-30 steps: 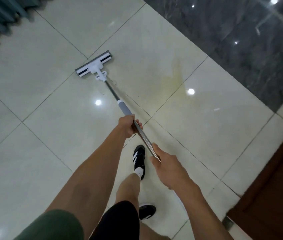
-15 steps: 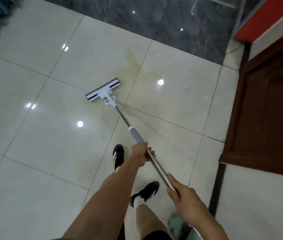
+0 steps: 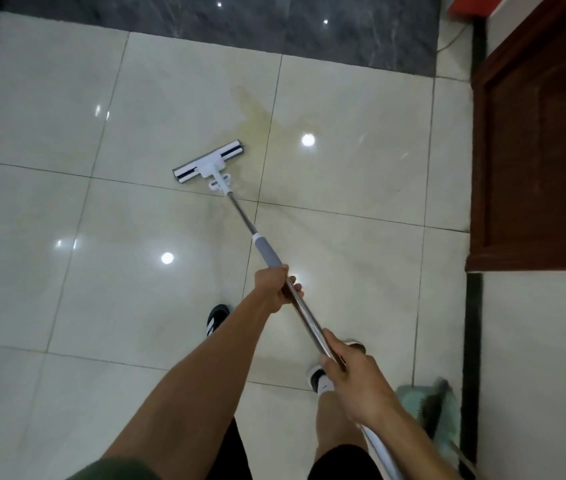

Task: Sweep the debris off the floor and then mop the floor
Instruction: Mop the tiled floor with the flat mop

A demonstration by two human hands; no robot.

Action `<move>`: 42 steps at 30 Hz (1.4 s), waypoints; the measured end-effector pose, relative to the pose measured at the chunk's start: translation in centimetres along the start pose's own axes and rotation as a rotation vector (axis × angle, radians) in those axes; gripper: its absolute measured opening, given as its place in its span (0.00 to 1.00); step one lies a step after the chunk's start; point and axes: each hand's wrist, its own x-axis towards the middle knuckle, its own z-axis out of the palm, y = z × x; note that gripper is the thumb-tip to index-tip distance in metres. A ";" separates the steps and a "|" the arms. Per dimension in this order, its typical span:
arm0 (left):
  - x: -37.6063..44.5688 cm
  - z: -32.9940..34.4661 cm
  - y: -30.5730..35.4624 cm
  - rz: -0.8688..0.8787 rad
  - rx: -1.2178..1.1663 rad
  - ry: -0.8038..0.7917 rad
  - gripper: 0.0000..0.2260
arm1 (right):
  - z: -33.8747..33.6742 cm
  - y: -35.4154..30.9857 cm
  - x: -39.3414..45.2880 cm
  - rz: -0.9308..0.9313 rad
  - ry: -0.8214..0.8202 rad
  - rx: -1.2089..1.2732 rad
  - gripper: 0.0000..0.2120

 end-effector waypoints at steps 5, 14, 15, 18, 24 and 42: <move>2.4 -6.8 7.1 0.011 0.081 -0.034 0.04 | 7.7 -7.3 4.1 0.040 0.061 0.054 0.23; 7.7 -14.0 24.1 0.144 0.329 -0.028 0.05 | 13.3 -22.4 13.5 -0.034 0.162 0.280 0.22; 7.5 -14.3 24.0 0.137 0.337 -0.040 0.05 | 13.5 -22.5 13.2 -0.026 0.161 0.301 0.21; 7.2 -15.1 21.6 0.131 0.355 -0.048 0.06 | 14.5 -21.3 10.6 0.033 0.128 0.388 0.20; 6.0 -18.7 16.0 0.099 0.345 -0.021 0.07 | 20.1 -17.5 3.9 0.010 0.035 0.412 0.23; -2.2 -25.9 6.7 0.139 0.277 -0.087 0.01 | 28.8 -16.0 -4.3 0.030 0.121 0.277 0.29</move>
